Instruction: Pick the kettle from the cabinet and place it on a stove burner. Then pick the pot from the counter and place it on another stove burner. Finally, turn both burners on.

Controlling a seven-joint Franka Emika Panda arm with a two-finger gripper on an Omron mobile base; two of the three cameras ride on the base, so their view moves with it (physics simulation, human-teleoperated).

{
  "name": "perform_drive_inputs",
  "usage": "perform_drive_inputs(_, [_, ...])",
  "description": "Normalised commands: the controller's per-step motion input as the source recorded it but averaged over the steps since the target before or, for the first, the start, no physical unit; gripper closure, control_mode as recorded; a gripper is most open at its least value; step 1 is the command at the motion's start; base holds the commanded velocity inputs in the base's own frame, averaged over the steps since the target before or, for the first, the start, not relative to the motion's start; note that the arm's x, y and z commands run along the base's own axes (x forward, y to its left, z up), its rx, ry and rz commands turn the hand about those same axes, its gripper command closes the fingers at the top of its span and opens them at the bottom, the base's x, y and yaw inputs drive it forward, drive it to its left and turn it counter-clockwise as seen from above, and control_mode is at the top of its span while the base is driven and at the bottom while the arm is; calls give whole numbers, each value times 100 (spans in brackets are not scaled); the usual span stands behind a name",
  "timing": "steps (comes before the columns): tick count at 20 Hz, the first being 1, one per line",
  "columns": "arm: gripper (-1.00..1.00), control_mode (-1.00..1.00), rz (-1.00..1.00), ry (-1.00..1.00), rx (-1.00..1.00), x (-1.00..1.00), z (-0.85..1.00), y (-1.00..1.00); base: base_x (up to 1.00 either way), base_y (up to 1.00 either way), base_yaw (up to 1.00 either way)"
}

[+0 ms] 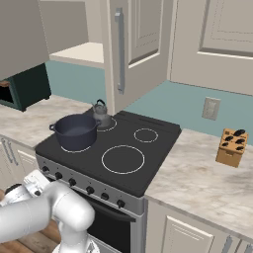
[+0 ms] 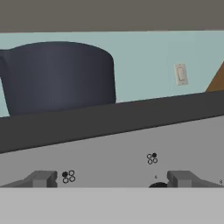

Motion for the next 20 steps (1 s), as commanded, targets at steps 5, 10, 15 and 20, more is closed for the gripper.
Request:
perform_drive_inputs(5, [-100, -100, 0, 0, -1, 16, -23, 13, 0, 0, 0])
perform_drive_inputs(10, [-100, -100, 0, 0, -1, 19, -19, 10, 0, 0, 0])
perform_drive_inputs(15, [-100, -100, 0, 0, 0, 22, -15, 2, 0, 0, 0])
perform_drive_inputs(20, [-100, -100, 0, 0, 0, 21, -18, 1, 0, 0, 0])
